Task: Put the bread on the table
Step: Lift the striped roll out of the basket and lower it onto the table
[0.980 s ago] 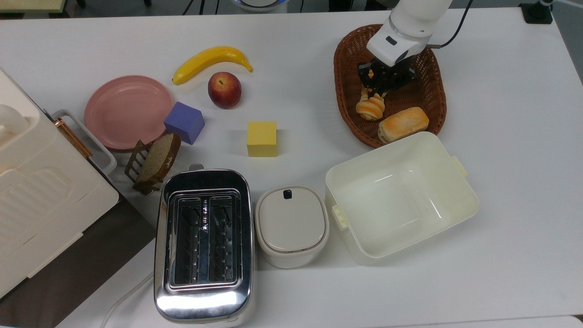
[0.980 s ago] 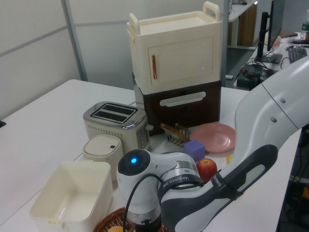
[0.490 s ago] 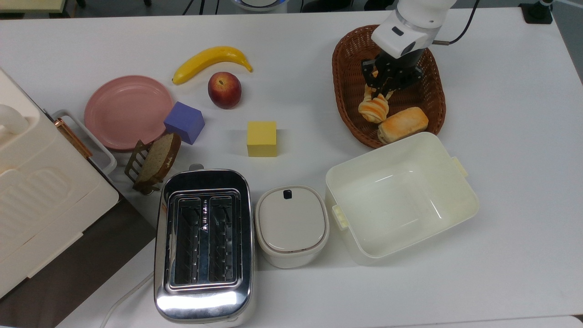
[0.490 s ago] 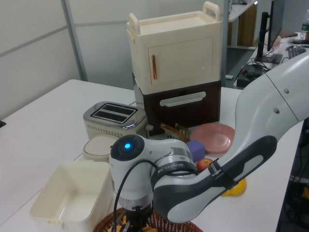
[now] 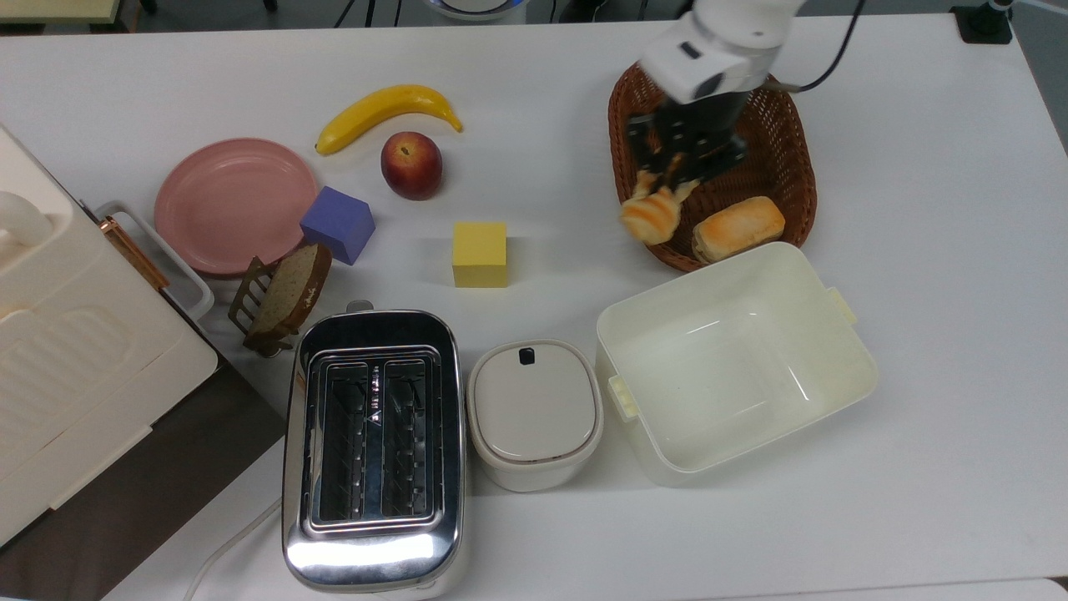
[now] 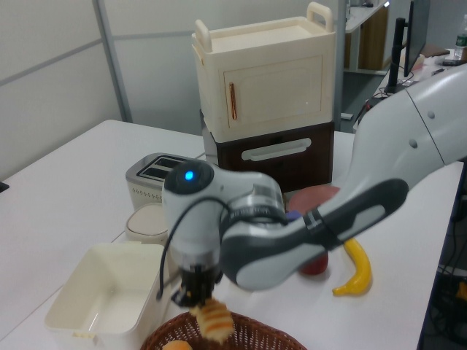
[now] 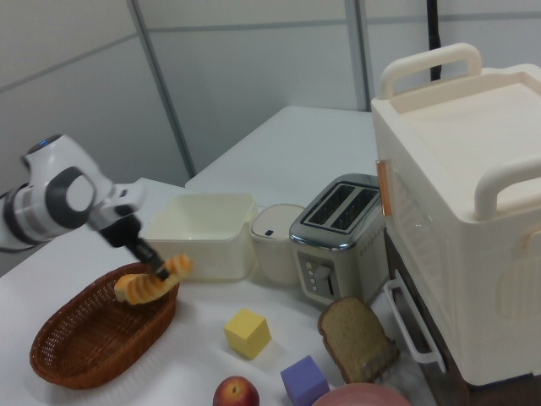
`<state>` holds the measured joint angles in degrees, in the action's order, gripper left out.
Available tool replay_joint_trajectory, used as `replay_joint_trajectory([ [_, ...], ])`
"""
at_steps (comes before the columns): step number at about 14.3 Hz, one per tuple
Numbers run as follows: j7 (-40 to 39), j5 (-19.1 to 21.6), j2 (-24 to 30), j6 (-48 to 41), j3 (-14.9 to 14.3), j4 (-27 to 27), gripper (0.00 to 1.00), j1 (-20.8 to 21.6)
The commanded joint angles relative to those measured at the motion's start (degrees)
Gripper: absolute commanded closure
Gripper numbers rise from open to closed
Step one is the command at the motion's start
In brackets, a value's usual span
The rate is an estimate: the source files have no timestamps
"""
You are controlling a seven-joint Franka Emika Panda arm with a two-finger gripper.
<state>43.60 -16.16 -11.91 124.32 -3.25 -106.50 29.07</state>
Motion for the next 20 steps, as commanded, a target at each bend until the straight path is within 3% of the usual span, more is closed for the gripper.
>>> replay_joint_trajectory([
  [1, -1.5, -0.89, 0.4, -1.18, -3.41, 2.26, 0.86, -3.13],
  [7, -4.23, -0.8, -1.1, 0.49, -3.69, 4.11, 0.84, -7.09],
  [8, -4.23, -0.8, -1.1, 0.49, -3.69, 4.37, 0.79, -7.62],
  [10, -4.32, -1.24, -1.28, 0.49, -3.78, 4.37, 0.0, -7.63],
  [17, -4.58, -2.03, -1.19, -0.12, -3.78, 4.11, 0.0, -7.27],
  [20, -6.94, -1.77, 0.47, -3.45, -3.69, 4.11, 0.0, -9.28],
])
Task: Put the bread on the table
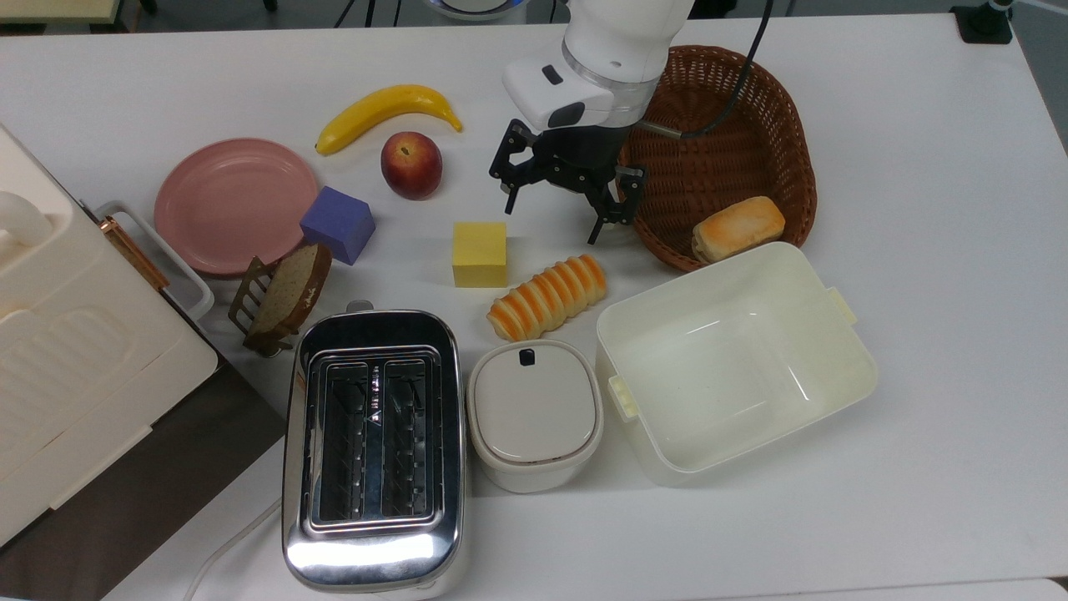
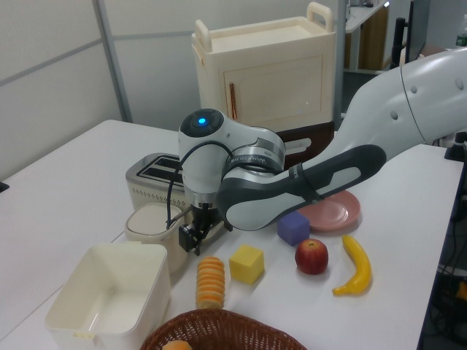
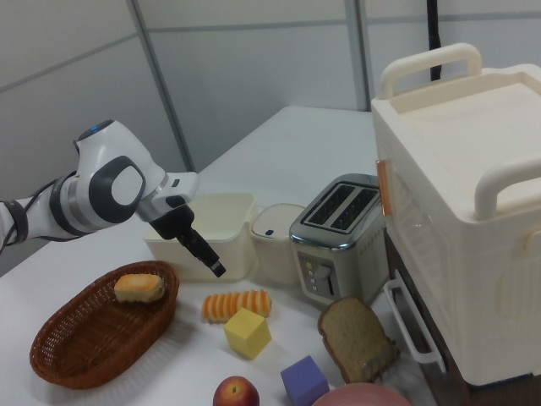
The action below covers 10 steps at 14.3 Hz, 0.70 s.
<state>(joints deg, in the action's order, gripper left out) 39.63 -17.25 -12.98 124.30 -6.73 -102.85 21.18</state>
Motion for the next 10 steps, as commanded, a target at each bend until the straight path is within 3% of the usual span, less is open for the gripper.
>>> replay_joint_trajectory([
  [1, -4.64, -0.25, 3.03, -5.19, 0.14, 0.37, 0.0, -2.79],
  [3, -9.29, 0.54, 6.28, -11.6, 2.76, 0.54, 0.0, -8.5],
  [6, -16.49, 5.01, 10.5, -14.69, 8.56, 0.89, 0.0, -19.56],
  [8, -26.39, 12.28, 12.62, -18.88, 8.23, 3.16, 0.0, -24.41],
  [10, -34.33, 17.31, 12.54, -24.17, 6.83, 6.5, 0.0, -26.62],
])
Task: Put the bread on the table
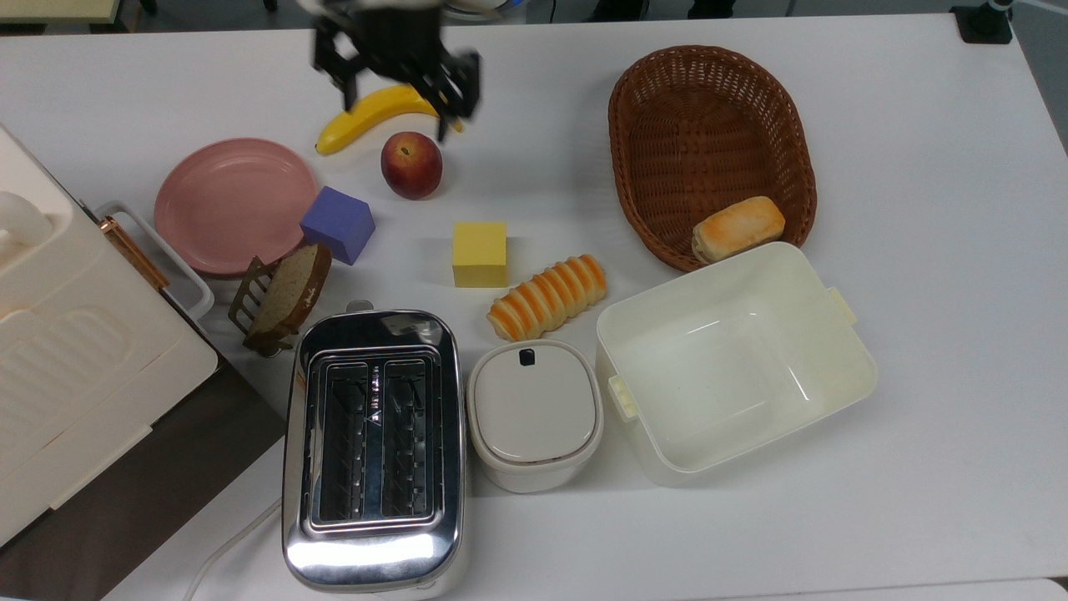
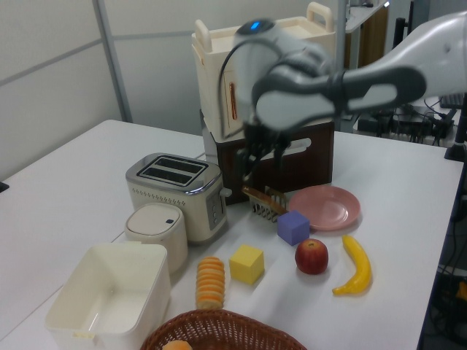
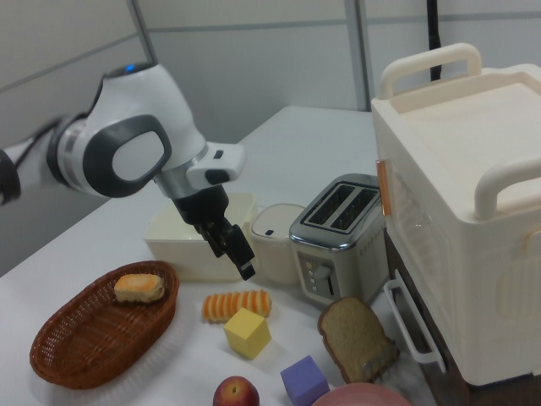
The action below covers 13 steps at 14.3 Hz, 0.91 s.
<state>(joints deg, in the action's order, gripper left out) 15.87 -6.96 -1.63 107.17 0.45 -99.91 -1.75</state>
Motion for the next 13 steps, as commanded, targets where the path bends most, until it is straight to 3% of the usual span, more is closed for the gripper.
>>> replay_joint_trajectory([
  [1, -12.94, 8.88, 1.36, -8.55, -1.06, 4.1, 0.0, -4.3],
  [3, -13.94, 10.13, 1.8, -9.09, -2.47, 4.55, 0.0, -4.05],
  [13, -14.55, 9.6, 1.63, -9.0, -2.48, 4.11, 0.0, -3.43],
])
